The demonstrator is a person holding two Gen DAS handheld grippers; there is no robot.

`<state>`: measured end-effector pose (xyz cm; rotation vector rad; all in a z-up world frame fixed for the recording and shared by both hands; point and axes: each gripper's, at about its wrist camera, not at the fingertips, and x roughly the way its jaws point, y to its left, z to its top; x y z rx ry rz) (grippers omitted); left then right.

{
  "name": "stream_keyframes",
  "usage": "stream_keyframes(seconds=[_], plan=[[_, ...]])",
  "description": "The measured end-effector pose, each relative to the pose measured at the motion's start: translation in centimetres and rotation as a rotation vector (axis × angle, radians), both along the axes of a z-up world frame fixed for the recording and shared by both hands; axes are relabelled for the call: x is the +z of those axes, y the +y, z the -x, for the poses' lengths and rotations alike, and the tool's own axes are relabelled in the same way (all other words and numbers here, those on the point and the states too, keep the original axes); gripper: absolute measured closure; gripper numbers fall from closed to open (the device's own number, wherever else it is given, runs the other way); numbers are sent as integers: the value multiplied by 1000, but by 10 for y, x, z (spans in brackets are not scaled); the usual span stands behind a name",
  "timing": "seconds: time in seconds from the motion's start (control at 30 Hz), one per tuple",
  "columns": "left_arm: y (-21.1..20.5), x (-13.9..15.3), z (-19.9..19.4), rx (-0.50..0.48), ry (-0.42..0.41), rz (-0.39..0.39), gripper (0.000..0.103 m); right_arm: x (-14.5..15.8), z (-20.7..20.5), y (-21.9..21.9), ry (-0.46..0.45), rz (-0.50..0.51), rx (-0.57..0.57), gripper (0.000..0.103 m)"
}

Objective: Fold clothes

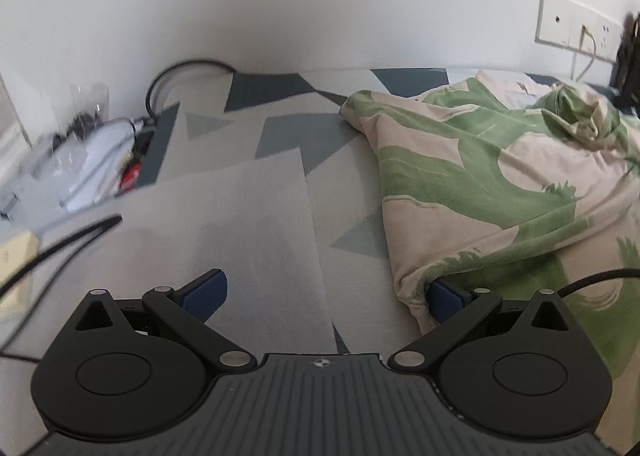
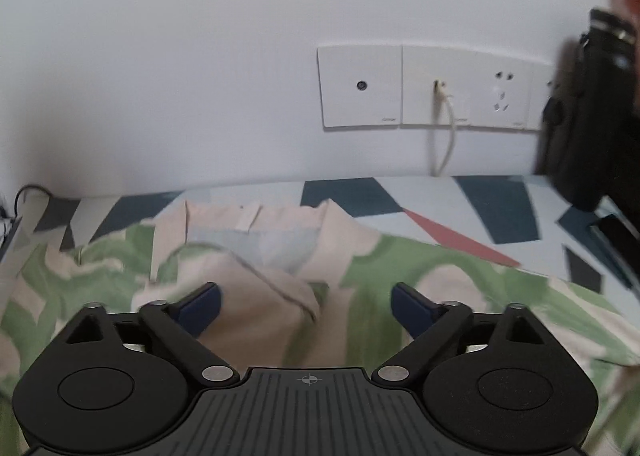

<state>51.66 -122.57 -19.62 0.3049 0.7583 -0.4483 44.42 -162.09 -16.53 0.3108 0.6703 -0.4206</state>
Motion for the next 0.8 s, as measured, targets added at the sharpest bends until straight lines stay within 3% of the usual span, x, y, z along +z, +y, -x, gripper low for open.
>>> stream_keyframes(seconds=[0.1, 0.23, 0.3, 0.33, 0.4, 0.63, 0.73, 0.77, 0.8], plan=[[-1, 0, 2, 6, -20, -7, 0, -12, -11, -16, -3, -112, -25, 38], [-2, 1, 7, 9, -50, -6, 0, -26, -14, -28, -17, -238, -60, 46], [-4, 1, 8, 2, -61, -11, 0, -30, -13, -26, -9, -266, -46, 75], [-4, 1, 8, 2, -65, -13, 0, -31, -13, -24, 1, -267, -33, 79], [-4, 1, 6, 4, -63, -10, 0, -26, -11, -17, 1, -209, -9, 96], [-2, 1, 4, -19, -72, -6, 0, 37, 42, -27, -175, -128, -199, 97], [-3, 0, 4, -36, -69, 3, 0, 66, 70, -19, -178, -27, -238, 95], [-4, -1, 3, -32, -71, -8, 0, 69, 81, -20, -163, 6, -247, 86], [-5, -2, 3, -28, -73, -20, 0, 71, 88, -20, -153, 30, -261, 68]])
